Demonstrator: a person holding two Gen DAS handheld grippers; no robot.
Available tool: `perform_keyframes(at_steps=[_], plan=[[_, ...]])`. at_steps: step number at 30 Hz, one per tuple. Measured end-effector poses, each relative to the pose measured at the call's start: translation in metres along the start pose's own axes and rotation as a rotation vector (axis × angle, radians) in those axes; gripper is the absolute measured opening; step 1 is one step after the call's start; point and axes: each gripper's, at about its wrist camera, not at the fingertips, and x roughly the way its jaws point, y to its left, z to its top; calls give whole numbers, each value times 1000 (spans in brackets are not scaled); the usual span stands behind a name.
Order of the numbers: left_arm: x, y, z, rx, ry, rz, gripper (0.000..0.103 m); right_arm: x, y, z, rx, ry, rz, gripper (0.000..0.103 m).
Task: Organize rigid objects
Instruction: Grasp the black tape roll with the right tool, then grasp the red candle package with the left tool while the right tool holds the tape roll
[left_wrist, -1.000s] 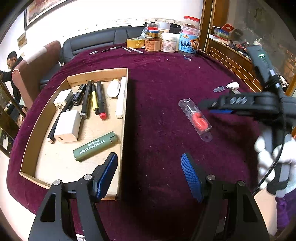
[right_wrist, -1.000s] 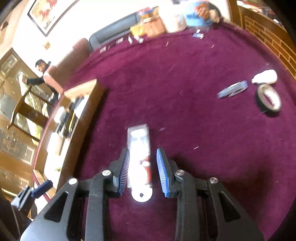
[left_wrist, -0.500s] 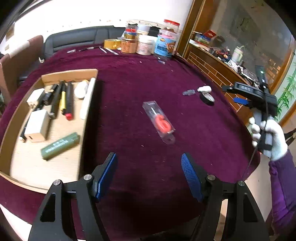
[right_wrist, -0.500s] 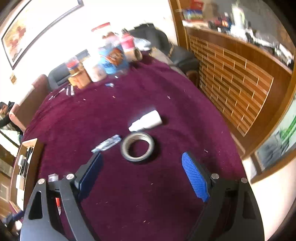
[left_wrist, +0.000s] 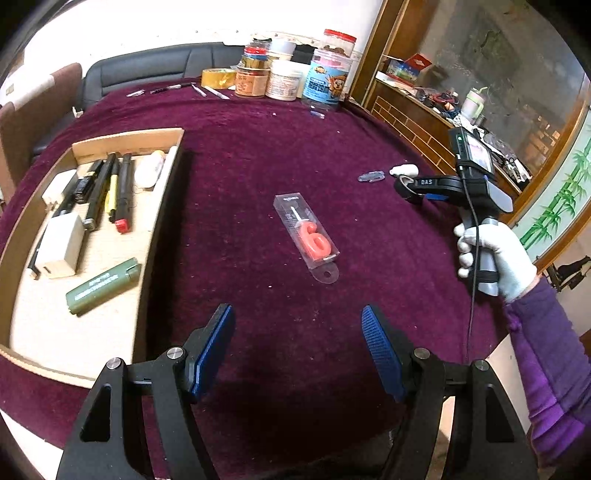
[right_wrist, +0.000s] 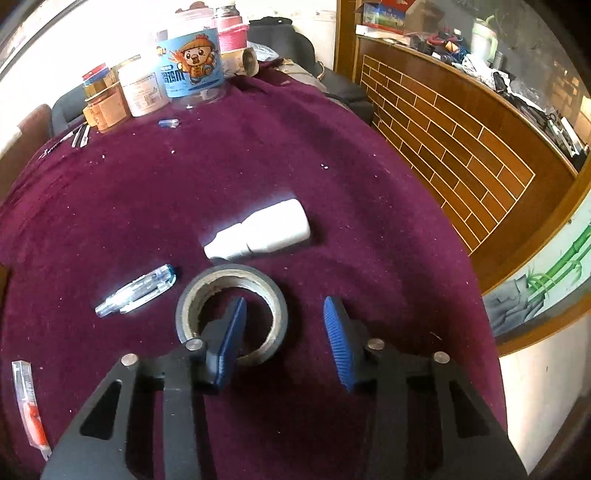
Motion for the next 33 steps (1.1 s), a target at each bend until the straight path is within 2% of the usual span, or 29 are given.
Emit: perform_keyframes(at_steps=[1, 2, 4, 10, 14, 18, 22, 23, 25, 31, 33], plan=[[2, 0, 1, -2, 7, -10, 65, -2, 1, -1, -2, -3, 8, 17], [4, 0, 2, -6, 14, -19, 65, -5, 1, -5, 0, 5, 43, 13], [9, 1, 5, -17, 27, -24, 65, -13, 4, -14, 5, 28, 112, 12], [26, 4, 21, -47, 48, -11, 65, -39, 17, -51, -48, 76, 229, 12], [45, -4, 35, -46, 52, -18, 65, -46, 9, -64, -33, 92, 268, 12], [70, -10, 51, -45, 33, 30, 65, -45, 2, -67, -5, 87, 298, 12], [102, -18, 61, -1, 78, 73, 65, -47, 6, -68, -16, 73, 282, 12], [106, -22, 62, 31, 71, 91, 55, -47, 7, -68, -22, 70, 278, 12], [108, -24, 62, 48, 85, 55, 28, -46, 6, -67, -25, 67, 280, 12], [106, -15, 56, 31, 77, 48, 27, -46, 5, -70, -29, 52, 288, 12], [109, -19, 60, 40, 75, 61, 30, -48, 7, -72, -40, 44, 275, 13]])
